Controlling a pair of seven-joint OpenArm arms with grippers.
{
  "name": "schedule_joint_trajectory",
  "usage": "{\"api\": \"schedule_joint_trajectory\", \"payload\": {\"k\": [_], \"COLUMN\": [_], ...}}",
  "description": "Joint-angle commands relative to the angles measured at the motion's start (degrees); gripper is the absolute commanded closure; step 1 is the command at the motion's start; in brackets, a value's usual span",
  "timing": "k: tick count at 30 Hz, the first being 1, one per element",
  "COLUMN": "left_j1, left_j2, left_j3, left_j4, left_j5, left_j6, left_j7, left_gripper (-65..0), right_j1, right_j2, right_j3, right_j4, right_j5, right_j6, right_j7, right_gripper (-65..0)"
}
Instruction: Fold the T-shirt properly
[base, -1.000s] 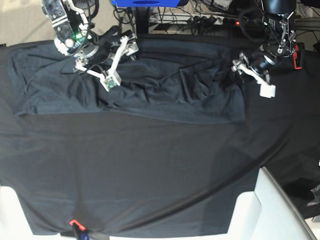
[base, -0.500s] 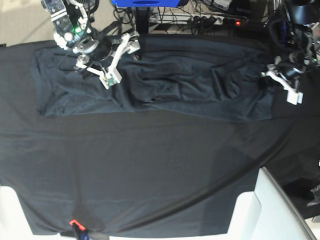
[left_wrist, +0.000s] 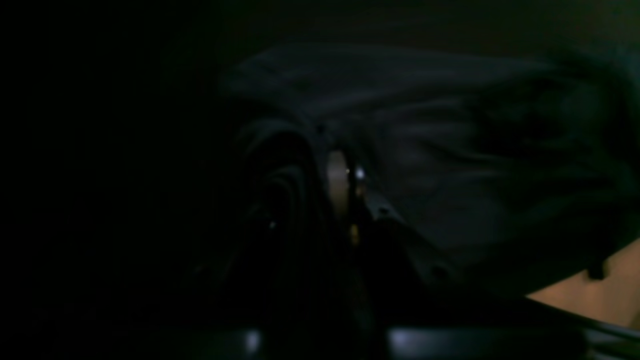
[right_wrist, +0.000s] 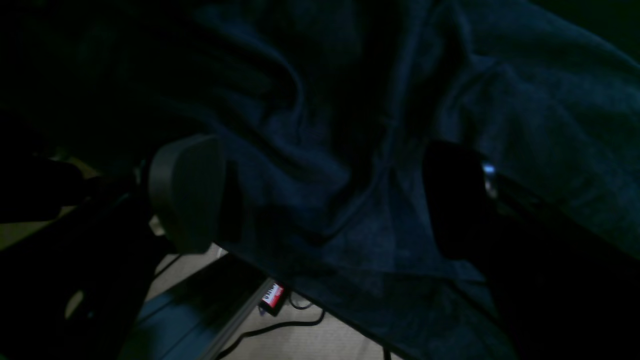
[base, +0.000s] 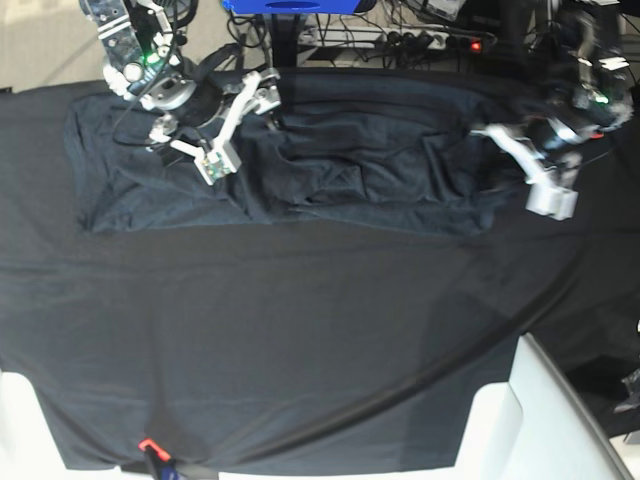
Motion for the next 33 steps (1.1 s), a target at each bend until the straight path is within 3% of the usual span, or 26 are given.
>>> {"api": "schedule_joint_trajectory", "payload": {"k": [1, 5, 10, 13, 19, 33], "left_j1": [0.12, -1.29, -3.66, -4.10, -6.04, -8.94], "left_j2": [0.75, 4.97, 10.33, 12.79, 16.48, 19.65], "left_j3": [1.69, 10.40, 18.75, 22.44, 29.04, 32.38], "left_j4": [3.03, 7.96, 8.05, 8.05, 4.00, -2.59], "left_j5": [1.34, 7.49, 13.74, 17.96, 23.93, 23.76], "left_j6": [1.16, 2.48, 2.74, 2.74, 2.74, 2.74], "left_j7": [-0.10, 5.61, 8.77, 8.77, 8.69, 8.42], "left_gripper": [0.0, 0.0, 0.0, 0.0, 0.0, 0.0], "right_j1": [0.21, -0.14, -0.23, -0.23, -0.23, -0.32], "right_j2": [-0.07, -0.86, -3.32, -3.23, -3.23, -3.15], "right_j3": [0.10, 5.55, 16.54, 19.27, 20.50, 20.32], "right_j4": [1.02, 1.02, 1.02, 1.02, 1.02, 1.02], "right_j5": [0.53, 0.53, 0.53, 0.53, 0.53, 0.53], "right_j6": [0.16, -0.10, 0.34, 0.34, 0.34, 0.34], "right_j7": [1.19, 1.19, 1.11, 1.11, 1.02, 1.02], "right_gripper": [-59.3, -59.3, -59.7, -59.9, -59.9, -59.9]}}
